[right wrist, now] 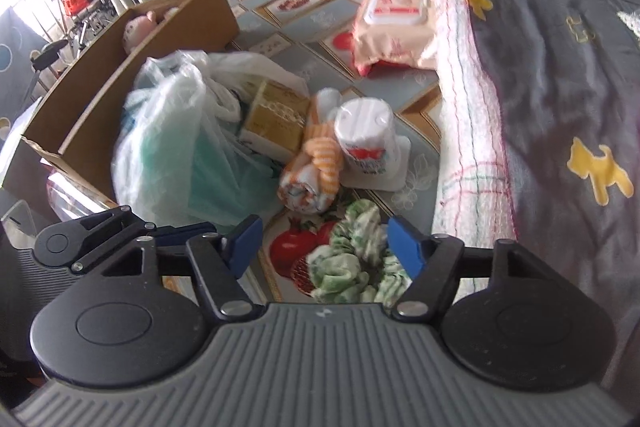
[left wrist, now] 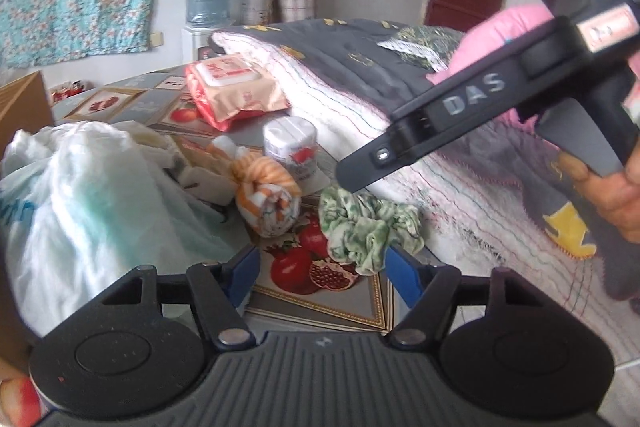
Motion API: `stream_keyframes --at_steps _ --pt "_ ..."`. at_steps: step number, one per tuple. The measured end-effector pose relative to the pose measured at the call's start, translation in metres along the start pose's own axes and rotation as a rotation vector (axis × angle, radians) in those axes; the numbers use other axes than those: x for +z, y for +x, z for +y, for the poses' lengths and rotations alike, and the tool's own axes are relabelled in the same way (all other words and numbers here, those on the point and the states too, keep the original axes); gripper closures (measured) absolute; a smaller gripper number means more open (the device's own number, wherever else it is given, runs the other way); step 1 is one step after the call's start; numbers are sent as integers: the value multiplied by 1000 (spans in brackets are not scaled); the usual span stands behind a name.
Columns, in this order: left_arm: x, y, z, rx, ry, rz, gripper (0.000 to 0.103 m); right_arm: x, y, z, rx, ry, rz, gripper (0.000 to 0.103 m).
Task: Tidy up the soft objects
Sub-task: 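Grasp the gold drink carton with the right tool while the left tool grasps the green scrunchie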
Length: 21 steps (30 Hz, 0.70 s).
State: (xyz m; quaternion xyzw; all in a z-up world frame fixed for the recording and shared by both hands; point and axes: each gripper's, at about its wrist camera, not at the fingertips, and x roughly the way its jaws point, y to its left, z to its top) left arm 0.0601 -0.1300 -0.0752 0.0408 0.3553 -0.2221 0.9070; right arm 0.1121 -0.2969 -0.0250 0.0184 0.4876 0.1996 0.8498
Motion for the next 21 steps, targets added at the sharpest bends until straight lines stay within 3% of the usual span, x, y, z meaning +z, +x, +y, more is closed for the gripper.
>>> stream_keyframes --at_steps 2,9,16,21 --pt "-1 10 -6 -7 35 14 32 -3 11 -9 0 24 26 47" --pt "2 42 -19 -36 105 67 32 -5 35 -28 -8 71 62 50" --pt "8 63 -29 -33 141 96 26 -12 54 -35 95 153 112 59" --pt "4 72 -34 13 169 133 26 -14 65 -37 208 230 146 61"
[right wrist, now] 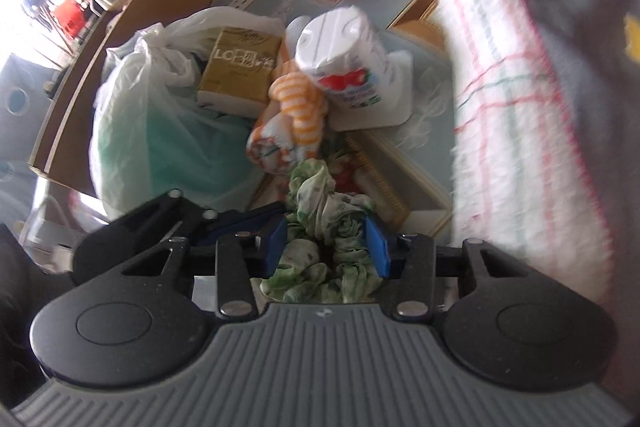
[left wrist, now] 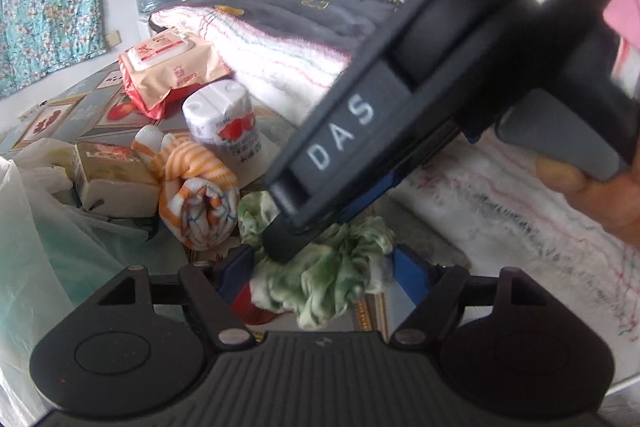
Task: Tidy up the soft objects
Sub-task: 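Grasp the gold drink carton with the right tool while the left tool grasps the green scrunchie, then lift and carry the carton and scrunchie with both tools over the box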
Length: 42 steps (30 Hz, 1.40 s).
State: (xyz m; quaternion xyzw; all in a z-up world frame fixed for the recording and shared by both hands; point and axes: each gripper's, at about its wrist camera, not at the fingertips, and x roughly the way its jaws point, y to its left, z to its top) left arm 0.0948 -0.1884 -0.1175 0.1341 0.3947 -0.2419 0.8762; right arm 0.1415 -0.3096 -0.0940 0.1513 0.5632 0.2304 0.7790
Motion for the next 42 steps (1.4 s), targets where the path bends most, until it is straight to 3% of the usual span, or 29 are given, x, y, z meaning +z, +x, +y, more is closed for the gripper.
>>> stream_keyframes --at_steps 4,9,12,15,19,26,29,36,42 --pt "-3 3 7 19 -50 19 32 1 3 2 56 11 14 61" --pt "-4 2 22 26 -115 24 61 17 -13 17 38 -56 -21 59" --pt "-7 0 29 22 -138 27 67 37 -28 29 64 -83 -83 58" --pt "-8 -1 32 27 -153 25 68 57 -28 51 66 -162 -121 58" --pt "-12 -4 38 33 -177 18 69 83 -4 77 58 -236 -102 47" --pt "-19 -10 39 29 -189 -1 69 121 47 79 10 -172 11 47" --pt "-19 -11 43 14 -201 -4 69 127 62 77 -2 -150 46 47" --pt "-21 -15 47 7 -208 -11 69 130 76 96 -84 -240 94 41" --pt "-21 -18 51 6 -237 -15 73 127 71 98 -110 -253 71 52"
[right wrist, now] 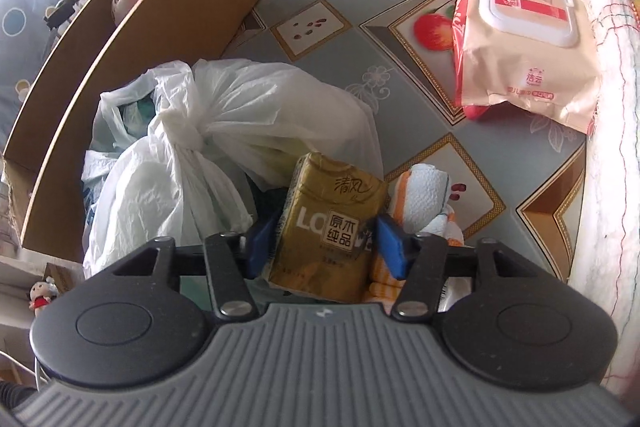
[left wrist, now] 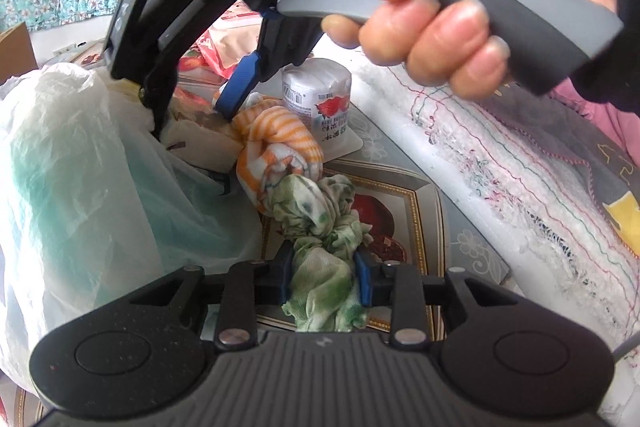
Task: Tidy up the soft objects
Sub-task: 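Lift and carry the carton and scrunchie with both tools over the box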
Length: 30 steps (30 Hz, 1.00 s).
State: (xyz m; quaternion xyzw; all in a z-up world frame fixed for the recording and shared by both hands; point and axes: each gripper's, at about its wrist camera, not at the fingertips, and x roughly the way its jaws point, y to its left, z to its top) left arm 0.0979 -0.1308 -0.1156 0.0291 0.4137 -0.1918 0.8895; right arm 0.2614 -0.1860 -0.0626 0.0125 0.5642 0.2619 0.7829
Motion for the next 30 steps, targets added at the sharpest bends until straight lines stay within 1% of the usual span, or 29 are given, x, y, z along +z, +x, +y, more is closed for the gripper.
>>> stream_keyframes --at_steps 2,7,15,22,26,30 --pt "0 0 2 -8 -11 -2 74 -2 -7 -3 9 16 -27 54" --pt "-3 -4 10 -36 -53 -15 76 -8 -31 -11 57 84 -98 54" --pt "-2 -21 5 -40 -51 -48 77 -29 -77 -14 113 148 -199 54" --pt "5 -55 5 -62 -55 -117 77 -48 -120 -4 157 166 -294 54" --pt "11 -81 8 -70 -59 -159 77 -54 -147 10 196 144 -360 54" --pt "18 -111 19 -70 -95 -213 77 -54 -170 31 241 106 -409 54"
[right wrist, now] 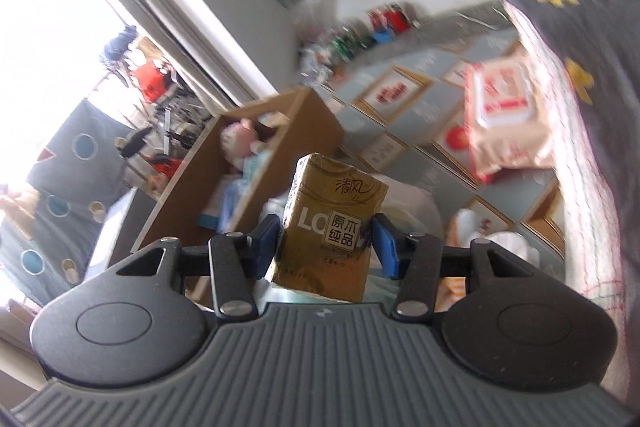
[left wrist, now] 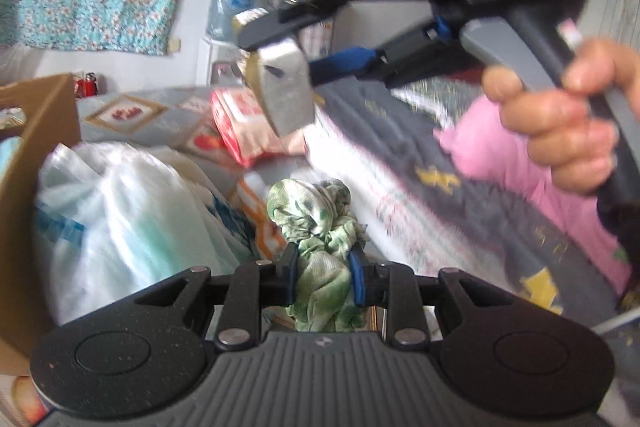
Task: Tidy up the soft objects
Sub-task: 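Lift and carry the carton and scrunchie with both tools over the box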
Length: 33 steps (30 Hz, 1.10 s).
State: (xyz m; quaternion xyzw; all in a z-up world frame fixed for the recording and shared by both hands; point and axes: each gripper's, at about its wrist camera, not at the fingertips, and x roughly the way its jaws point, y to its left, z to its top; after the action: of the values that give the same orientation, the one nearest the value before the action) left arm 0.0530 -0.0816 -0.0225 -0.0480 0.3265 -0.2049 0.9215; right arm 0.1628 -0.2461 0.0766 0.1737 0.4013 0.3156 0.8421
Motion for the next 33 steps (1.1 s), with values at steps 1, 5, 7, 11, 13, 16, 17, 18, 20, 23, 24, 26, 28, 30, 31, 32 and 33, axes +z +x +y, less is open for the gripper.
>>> stream_keyframes --at_steps 1,5,7,11,13,16,17,18,20,23,24,26,28,30,31,32,33 --pt "3 -8 3 6 -7 -18 77 1 -3 8 16 -9 -7 54" --pt "16 -39 16 36 -34 -77 77 7 -8 39 79 -50 -28 54" --pt "21 -53 24 54 -50 -102 77 10 -6 54 115 -62 -33 54" --pt "28 -81 41 110 -70 -148 77 15 3 85 173 -93 -34 54" --pt "31 -93 51 134 -85 -166 77 18 9 99 203 -105 -27 54" --pt "34 -112 69 179 -116 -186 76 22 23 118 243 -117 -10 54" --pt "35 -118 76 197 -126 -192 76 22 29 125 255 -121 -2 54" --pt "36 -124 82 215 -138 -199 76 23 36 131 265 -123 7 54" --pt "35 -138 97 247 -161 -214 76 23 51 142 284 -123 32 54" --pt "37 -155 121 296 -210 -222 76 24 76 156 304 -119 72 54" --pt "37 -160 129 313 -226 -223 76 25 86 162 311 -116 86 54" --pt "38 -170 145 362 -241 -223 76 28 104 171 323 -110 113 54" --pt "39 -179 163 413 -248 -209 76 30 123 181 325 -112 143 54" --pt "39 -185 182 453 -272 -181 76 32 146 191 323 -116 183 54" --pt "39 -186 191 465 -279 -167 76 32 158 195 318 -120 206 54" --pt "40 -186 200 481 -287 -149 76 31 171 200 308 -123 231 54" --pt "40 -185 208 501 -289 -130 76 30 185 204 297 -127 259 54"
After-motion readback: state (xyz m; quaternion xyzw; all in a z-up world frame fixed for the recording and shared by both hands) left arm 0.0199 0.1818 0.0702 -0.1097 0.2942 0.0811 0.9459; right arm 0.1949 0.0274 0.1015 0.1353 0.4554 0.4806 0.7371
